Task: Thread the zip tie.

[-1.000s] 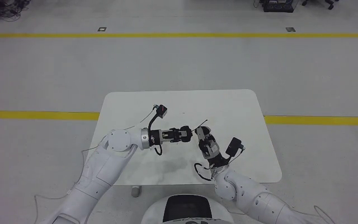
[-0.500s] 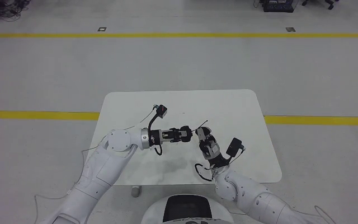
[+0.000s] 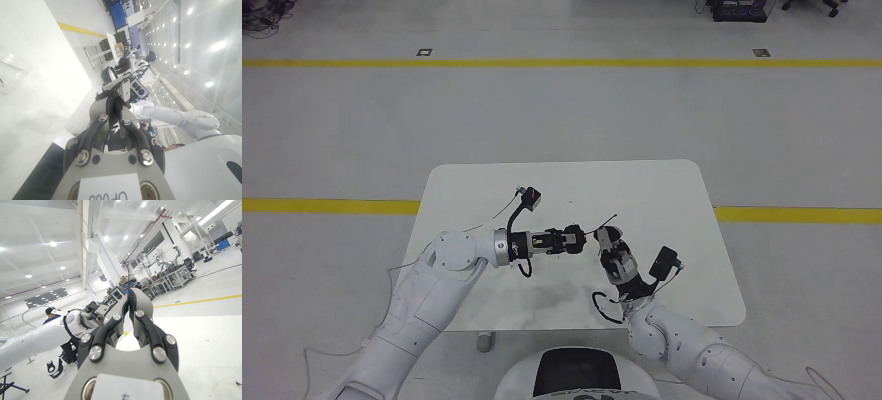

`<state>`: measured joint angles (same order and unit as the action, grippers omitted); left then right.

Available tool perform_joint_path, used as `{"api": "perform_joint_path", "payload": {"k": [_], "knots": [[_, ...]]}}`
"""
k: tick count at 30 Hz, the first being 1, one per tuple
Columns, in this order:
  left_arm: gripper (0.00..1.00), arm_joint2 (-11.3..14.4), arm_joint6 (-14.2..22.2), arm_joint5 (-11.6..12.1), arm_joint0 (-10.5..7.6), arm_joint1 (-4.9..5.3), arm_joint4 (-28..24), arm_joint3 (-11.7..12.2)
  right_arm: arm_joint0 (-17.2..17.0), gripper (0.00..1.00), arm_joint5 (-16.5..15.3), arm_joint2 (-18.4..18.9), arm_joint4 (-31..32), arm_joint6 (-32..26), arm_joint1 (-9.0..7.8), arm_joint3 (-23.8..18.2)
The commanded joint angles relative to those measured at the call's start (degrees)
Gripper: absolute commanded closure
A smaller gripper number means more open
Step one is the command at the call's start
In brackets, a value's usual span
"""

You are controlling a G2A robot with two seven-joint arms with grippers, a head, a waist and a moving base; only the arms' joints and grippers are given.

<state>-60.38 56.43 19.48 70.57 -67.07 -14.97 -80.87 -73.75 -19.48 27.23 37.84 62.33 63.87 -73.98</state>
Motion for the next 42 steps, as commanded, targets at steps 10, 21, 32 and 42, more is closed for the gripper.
{"api": "perform_joint_path", "payload": {"k": [10,21,32,42], "knots": [[1.0,0.0,0.0,0.0,0.0,0.0,0.0,0.0,0.5,1.0,0.0,-0.8,-0.2,-0.6,0.11,0.3],[1.0,0.0,0.0,0.0,0.0,0.0,0.0,0.0,1.4,1.0,0.0,-2.3,-0.7,-2.0,0.65,1.0],[1.0,0.0,0.0,0.0,0.0,0.0,0.0,0.0,1.7,0.65,0.0,-2.7,-2.0,-1.4,1.06,1.6],[1.0,0.0,0.0,0.0,0.0,0.0,0.0,0.0,1.6,0.0,0.0,-2.9,-3.1,-0.3,0.89,1.1]]}}
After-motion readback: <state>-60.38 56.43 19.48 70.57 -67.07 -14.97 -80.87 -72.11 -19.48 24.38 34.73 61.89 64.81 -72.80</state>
